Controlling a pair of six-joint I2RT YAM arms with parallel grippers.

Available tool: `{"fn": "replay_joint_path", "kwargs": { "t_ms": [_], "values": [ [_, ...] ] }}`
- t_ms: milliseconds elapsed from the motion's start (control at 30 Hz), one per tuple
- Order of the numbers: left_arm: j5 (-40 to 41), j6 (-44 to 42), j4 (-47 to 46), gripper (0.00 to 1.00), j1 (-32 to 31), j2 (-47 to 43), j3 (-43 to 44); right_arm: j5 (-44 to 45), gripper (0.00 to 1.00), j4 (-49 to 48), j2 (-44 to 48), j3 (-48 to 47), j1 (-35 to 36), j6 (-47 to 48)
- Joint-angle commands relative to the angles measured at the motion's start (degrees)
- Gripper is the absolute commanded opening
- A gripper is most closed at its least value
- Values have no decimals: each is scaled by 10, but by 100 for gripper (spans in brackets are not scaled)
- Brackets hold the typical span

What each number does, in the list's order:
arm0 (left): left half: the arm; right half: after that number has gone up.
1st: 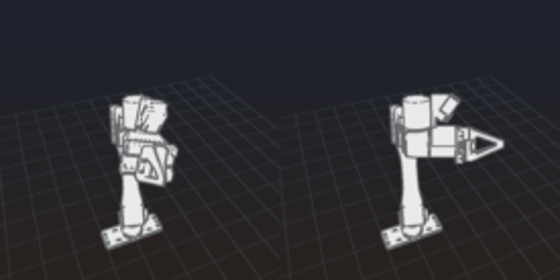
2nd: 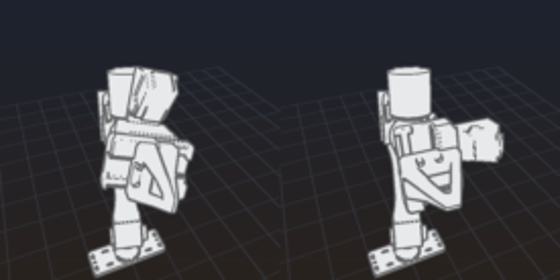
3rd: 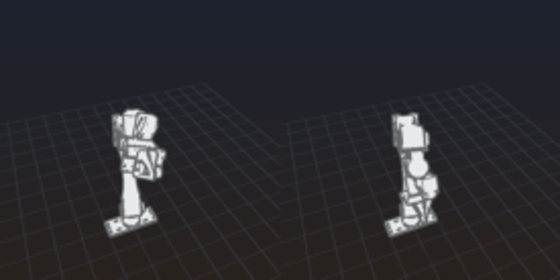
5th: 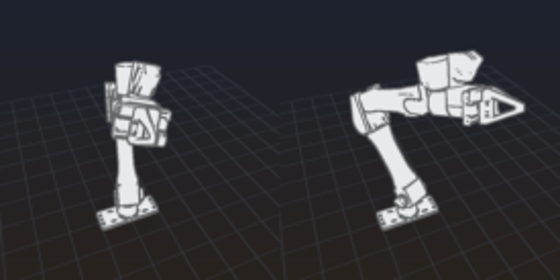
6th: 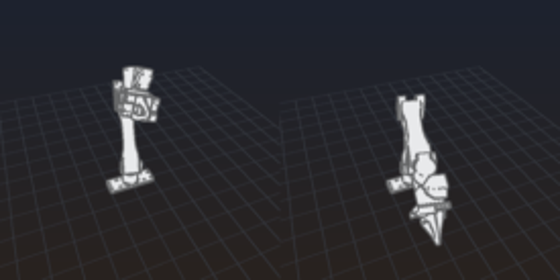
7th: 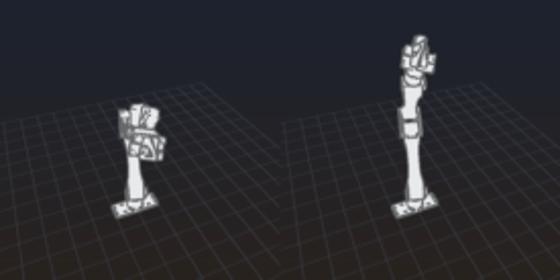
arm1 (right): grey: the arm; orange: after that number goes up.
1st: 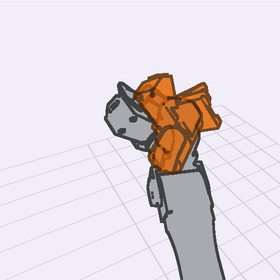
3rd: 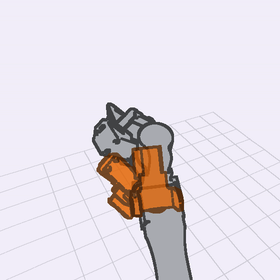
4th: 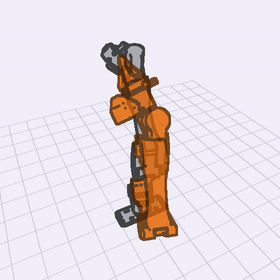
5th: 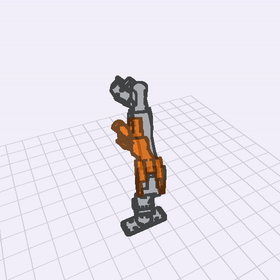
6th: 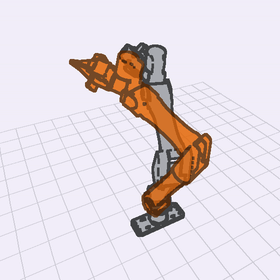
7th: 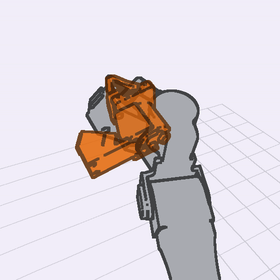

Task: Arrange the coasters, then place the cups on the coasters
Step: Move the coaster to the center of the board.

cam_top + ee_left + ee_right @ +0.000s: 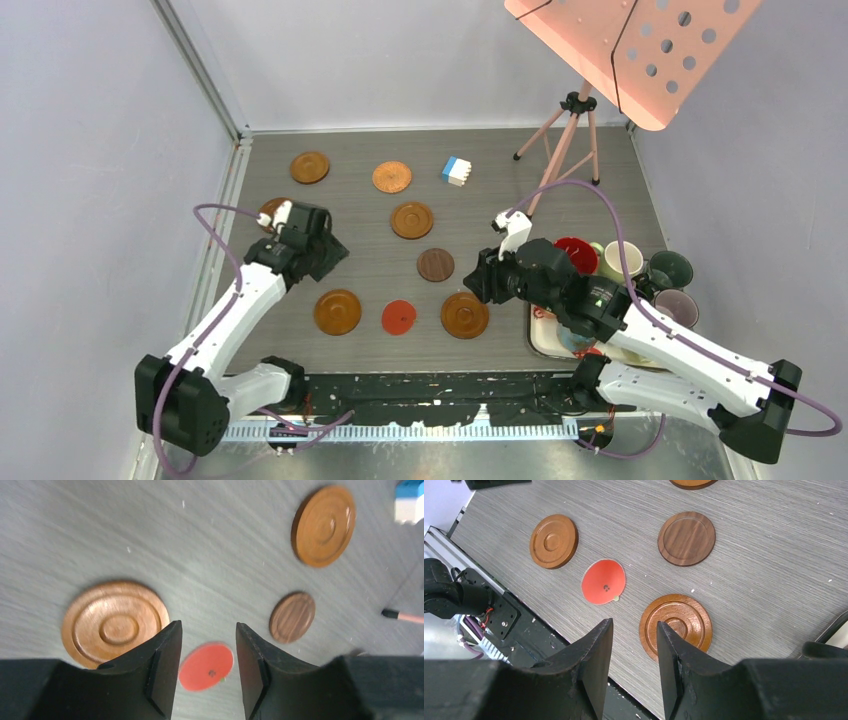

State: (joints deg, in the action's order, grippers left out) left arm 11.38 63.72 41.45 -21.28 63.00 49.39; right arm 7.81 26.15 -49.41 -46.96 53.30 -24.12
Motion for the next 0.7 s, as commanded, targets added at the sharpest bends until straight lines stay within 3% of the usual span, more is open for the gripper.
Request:
{"fn": "replay_joint_path", "kwargs": {
  "t_ms": [0, 267, 467, 667],
  "values": [
    [22, -123, -76, 47, 74, 7, 21, -7, 45, -22, 14, -10, 2, 10],
    [-37, -168, -168, 59, 185, 118, 46, -15, 45, -16, 28, -10, 2, 9],
    [-89, -165, -212, 60, 223, 220, 75, -15, 45, -16, 32, -12, 2, 10],
    [-103, -156, -249, 61, 240, 269, 82, -6, 45, -3, 34, -21, 2, 19]
  ]
}}
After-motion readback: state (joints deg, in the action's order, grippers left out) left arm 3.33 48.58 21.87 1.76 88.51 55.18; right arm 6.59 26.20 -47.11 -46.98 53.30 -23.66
